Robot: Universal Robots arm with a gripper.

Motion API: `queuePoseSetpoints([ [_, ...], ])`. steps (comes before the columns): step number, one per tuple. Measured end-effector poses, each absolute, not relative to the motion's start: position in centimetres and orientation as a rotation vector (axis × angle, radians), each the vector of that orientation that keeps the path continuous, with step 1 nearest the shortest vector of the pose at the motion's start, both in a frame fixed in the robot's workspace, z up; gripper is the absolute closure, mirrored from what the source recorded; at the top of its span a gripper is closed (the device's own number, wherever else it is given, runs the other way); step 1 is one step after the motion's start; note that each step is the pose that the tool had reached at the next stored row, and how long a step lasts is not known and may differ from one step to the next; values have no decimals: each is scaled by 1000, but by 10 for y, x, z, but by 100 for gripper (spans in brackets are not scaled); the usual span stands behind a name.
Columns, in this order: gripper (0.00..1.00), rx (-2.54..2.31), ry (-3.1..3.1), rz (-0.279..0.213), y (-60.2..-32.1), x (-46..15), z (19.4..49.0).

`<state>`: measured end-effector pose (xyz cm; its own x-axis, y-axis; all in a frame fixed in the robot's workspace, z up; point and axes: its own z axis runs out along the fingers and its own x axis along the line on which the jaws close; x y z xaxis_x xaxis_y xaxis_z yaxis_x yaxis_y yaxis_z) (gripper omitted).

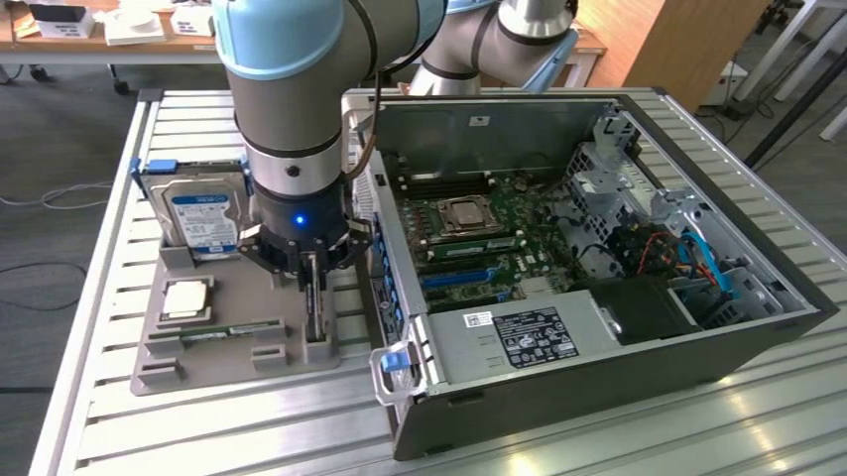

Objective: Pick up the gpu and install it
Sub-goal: 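Pick up the gpu and move the gpu toward the slot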

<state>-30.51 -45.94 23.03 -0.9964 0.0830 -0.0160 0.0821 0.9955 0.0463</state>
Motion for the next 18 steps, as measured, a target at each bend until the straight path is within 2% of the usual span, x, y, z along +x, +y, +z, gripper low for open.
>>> queuePoseSetpoints([
  [10,73,129,3120,71,-459,-305,231],
  [18,73,129,3120,71,-459,-305,248],
])
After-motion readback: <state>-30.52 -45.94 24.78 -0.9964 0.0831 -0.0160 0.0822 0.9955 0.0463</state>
